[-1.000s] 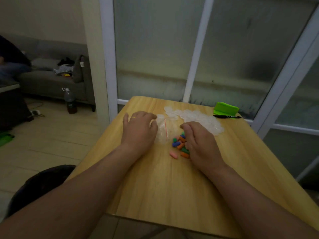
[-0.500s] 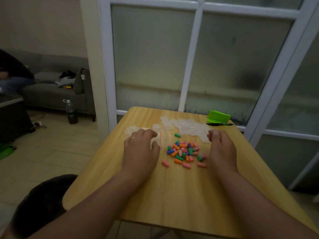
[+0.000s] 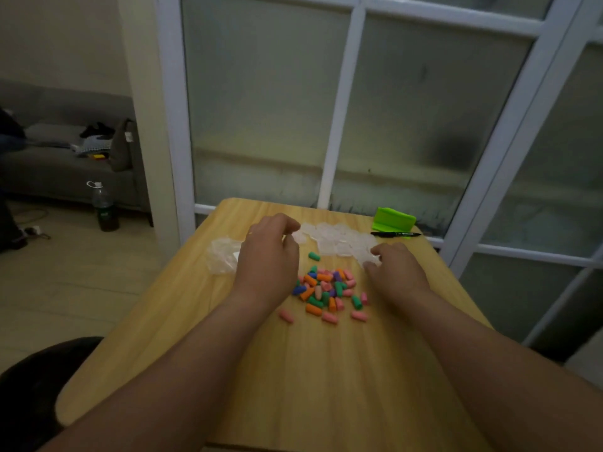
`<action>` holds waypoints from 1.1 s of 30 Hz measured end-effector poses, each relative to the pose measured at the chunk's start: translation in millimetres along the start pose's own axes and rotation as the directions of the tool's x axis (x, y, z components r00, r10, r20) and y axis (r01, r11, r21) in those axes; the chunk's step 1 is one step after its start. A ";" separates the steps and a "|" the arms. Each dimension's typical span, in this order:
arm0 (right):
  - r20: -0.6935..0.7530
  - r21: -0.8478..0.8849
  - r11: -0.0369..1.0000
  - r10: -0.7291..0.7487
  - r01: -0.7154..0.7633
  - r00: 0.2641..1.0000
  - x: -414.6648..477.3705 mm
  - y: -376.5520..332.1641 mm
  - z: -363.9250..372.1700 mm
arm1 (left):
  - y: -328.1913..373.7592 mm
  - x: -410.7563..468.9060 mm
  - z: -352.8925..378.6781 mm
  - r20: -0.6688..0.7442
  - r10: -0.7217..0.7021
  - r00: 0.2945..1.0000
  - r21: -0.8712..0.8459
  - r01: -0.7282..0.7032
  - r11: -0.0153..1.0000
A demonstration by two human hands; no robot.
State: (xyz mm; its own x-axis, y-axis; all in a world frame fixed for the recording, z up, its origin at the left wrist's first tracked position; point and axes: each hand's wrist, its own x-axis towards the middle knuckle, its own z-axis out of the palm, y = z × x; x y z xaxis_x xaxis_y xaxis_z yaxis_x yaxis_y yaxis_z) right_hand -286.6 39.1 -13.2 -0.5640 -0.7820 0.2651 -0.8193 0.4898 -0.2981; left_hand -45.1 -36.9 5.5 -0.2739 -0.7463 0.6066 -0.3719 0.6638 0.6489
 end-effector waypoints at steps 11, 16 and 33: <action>-0.023 -0.025 1.000 0.018 -0.019 1.000 0.4 -15.3 -0.6 | 3.6 -2.1 3.7 0.028 -0.017 0.999 -0.021 0.017 1.000; -0.095 0.504 0.862 0.127 -0.063 0.987 -21.0 -21.1 -27.9 | 20.7 -10.0 -4.1 0.056 -0.058 0.997 -0.121 0.064 0.991; 0.322 0.877 0.368 0.030 -0.310 0.946 -164.9 -51.8 -61.1 | 66.7 -94.0 -39.7 0.623 0.012 0.782 -0.327 0.248 0.912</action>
State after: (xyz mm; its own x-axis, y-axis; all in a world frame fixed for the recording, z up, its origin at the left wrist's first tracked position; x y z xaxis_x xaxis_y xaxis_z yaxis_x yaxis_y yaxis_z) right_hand -157.4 166.2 14.5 -0.5251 -0.8494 -0.0533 -0.0362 0.0848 -0.9957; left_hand -9.0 79.4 10.0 -0.7714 -0.6057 0.1954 -0.1165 0.4363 0.8922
